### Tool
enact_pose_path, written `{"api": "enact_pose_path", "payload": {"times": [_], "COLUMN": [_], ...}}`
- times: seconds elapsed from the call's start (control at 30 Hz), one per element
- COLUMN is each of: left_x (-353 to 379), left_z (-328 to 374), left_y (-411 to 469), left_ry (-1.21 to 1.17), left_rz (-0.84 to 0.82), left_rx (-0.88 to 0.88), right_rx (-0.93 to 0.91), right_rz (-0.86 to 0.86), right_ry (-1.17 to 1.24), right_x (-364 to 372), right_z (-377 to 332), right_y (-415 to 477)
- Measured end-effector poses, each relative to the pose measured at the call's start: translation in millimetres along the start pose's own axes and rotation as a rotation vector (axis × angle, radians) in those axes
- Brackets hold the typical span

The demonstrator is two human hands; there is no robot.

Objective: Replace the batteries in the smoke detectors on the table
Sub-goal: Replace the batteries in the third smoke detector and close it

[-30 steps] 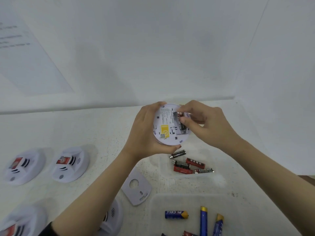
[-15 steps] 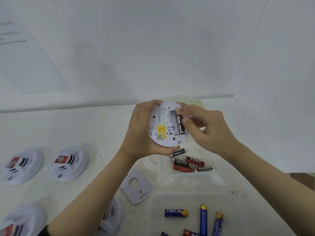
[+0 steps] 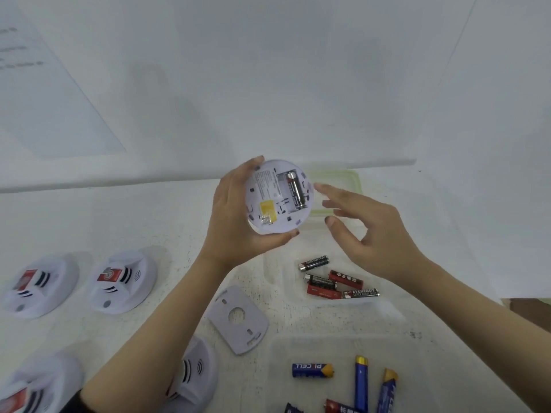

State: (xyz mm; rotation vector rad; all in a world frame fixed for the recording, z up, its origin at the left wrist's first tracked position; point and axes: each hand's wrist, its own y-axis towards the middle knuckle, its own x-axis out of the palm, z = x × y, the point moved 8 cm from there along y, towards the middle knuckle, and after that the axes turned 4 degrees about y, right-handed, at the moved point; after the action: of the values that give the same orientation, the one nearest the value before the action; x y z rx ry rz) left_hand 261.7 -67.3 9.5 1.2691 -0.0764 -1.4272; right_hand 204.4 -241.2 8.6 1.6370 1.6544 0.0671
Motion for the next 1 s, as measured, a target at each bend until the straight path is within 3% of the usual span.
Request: {"api": "enact_pose_path", "payload": {"times": [0.1,0.2,0.27,0.47,0.57,0.77,1.0], "left_x": [-2,-2,-2,-6,-11,-20,-26], "left_z": [-11,-18,-20,-18,-17,-18,-6], "left_y": [-2,-4,-5,-8,-11,-18,-21], "left_ry": [0.041,0.045,0.046,0.077,0.063,0.077,0.029], "left_rz": [-0.02,-0.036,-0.041,-0.052,-0.037,-0.049,-0.071], "left_rx": [-0.044,-0.077,-0.088,-0.062,-0.076,-0.092,-0.091], "right_rx": [-0.109,-0.019,0.014,-0.034,-0.044,-0.087,-0.24], "right_rz": [-0.069,-0.494,-0.648,-0.731,-0.679,-0.395,-0.007], "right_ry": [-0.205,-0.472,-0.606,-0.738,-0.632,-0.329,-0.274], "right_x": [5,37,50,68,66,33,1], "right_z": [-11,-2,7,11,7,-26,-65], "right_y": [-4,-11,-17,-15,-13,-1,13]}}
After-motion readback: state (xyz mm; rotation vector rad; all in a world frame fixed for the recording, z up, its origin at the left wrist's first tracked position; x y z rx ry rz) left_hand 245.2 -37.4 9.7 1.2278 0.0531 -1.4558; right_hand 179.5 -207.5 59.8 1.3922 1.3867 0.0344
